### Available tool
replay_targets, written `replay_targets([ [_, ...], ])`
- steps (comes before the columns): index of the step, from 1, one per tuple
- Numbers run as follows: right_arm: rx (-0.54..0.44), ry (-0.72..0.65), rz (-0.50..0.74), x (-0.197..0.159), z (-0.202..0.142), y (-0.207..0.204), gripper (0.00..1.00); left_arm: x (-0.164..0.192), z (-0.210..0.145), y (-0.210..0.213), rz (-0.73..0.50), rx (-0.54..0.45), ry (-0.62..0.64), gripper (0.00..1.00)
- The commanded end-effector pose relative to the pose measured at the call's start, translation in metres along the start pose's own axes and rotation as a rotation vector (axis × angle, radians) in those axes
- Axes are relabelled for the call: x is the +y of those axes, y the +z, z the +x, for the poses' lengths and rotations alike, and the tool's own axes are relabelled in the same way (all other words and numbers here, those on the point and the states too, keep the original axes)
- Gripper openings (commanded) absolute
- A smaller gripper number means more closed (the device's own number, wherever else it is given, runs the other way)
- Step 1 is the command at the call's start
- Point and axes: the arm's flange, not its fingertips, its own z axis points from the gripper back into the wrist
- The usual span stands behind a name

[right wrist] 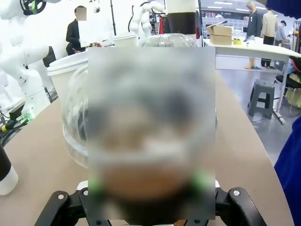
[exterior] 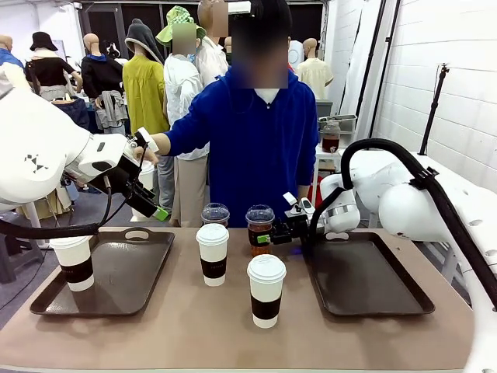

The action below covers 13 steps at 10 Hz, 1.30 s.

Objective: Distribute the coffee onto the tray.
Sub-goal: Pick up one iced Americano and place it on the right Handle tray.

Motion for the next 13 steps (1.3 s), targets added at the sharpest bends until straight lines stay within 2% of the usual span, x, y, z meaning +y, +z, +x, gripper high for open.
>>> replay_targets([
  [1,-0.001,-0.012,0.024,0.011,0.018,0.002,0.77,0.000,-0.001,0.001,-0.011,-0.002,-0.001,1.00],
  [3,0.007,-0.006,0.029,0.027,0.041,0.014,0.77,0.000,-0.001,0.001,-0.011,-0.002,-0.001,1.00],
  [7,-0.032,-0.002,0.041,0.067,0.082,0.061,0.77,0.000,-0.001,0.001,-0.011,-0.002,-0.001,1.00],
  [10,-0.027,-0.016,0.049,0.111,0.094,0.091,0.77,0.000,-0.001,0.001,-0.011,-0.002,-0.001,1.00],
  [13,-0.006,-0.045,0.024,0.156,0.087,0.113,0.77,0.000,-0.001,0.001,-0.011,-0.002,-0.001,1.00],
])
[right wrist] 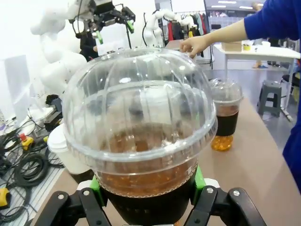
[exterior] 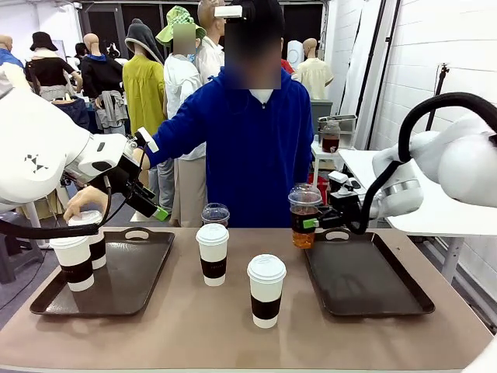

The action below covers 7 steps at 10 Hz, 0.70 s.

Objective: Distribute the coffee onto the tray.
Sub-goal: Pick up one iced Americano and place it on the right Handle tray.

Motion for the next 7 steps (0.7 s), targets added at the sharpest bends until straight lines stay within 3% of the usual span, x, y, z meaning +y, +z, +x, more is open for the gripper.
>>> replay_targets([
  [1,-0.007,0.022,-0.025,0.035,-0.001,0.006,0.77,0.000,-0.001,0.001,-0.011,-0.002,0.000,1.00],
  [4,-0.004,0.029,-0.104,0.071,-0.015,0.026,0.77,0.000,-0.001,0.001,-0.011,-0.002,0.000,1.00],
  [7,-0.002,0.003,-0.090,0.066,-0.023,0.031,0.77,0.000,-0.001,0.001,-0.011,-0.002,0.000,1.00],
])
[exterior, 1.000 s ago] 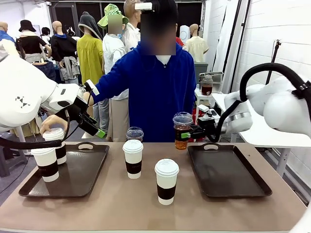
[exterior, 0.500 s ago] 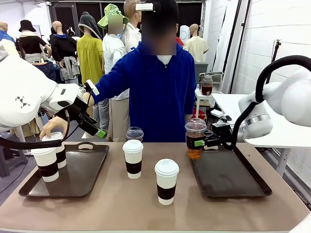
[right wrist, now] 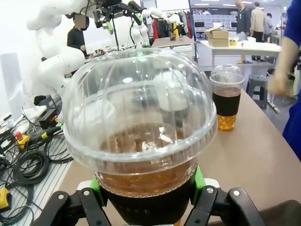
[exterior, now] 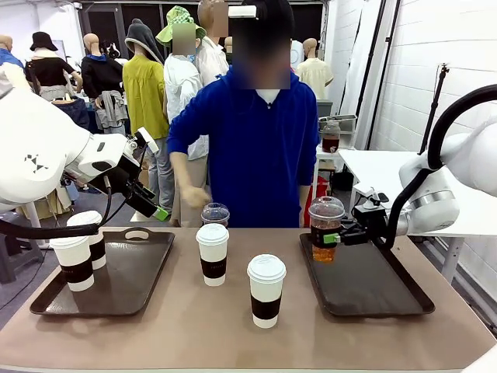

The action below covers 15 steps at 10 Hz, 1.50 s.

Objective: Distribute the coffee onto the tray.
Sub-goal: Pick up one iced Americano and place it on the right Handle tray.

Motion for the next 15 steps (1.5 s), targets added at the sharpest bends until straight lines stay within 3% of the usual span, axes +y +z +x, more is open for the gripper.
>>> replay_targets([
  [1,-0.001,0.001,0.007,-0.004,0.004,-0.001,0.77,0.000,-0.001,0.001,-0.011,-0.002,0.000,1.00],
  [7,-0.001,-0.005,0.001,-0.001,-0.003,0.000,0.77,0.000,-0.001,0.001,-0.011,-0.002,0.000,1.00],
  [15,-0.051,0.060,0.008,0.043,-0.037,0.043,0.77,0.000,-0.001,0.001,-0.011,-0.002,0.000,1.00],
])
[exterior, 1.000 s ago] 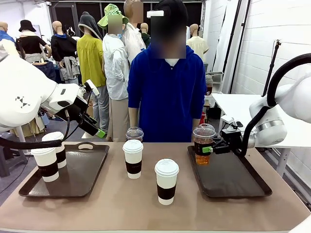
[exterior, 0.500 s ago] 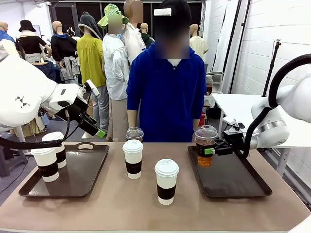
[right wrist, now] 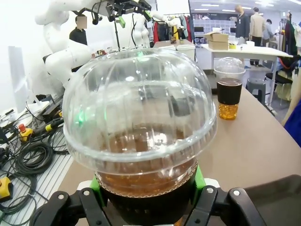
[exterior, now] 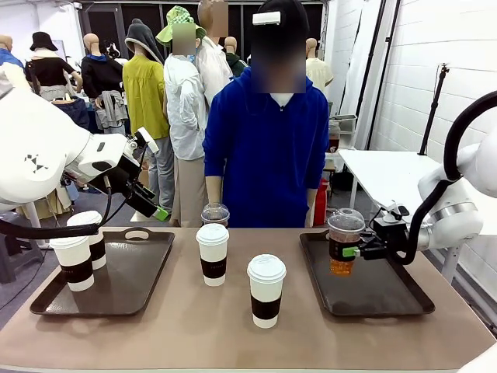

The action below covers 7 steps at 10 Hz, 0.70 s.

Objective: Distribute the coffee onto the tray.
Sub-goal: Pick up one iced Americano and place it on the right Handle tray.

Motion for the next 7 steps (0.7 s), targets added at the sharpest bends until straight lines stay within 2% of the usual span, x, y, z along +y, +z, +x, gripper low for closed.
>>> replay_targets([
  [1,-0.032,0.032,0.016,0.016,-0.006,0.005,0.77,0.000,-0.001,0.001,-0.011,-0.002,0.000,1.00],
  [7,-0.017,0.053,0.004,0.013,-0.049,0.010,0.77,0.000,-0.001,0.001,-0.011,-0.002,0.000,1.00],
])
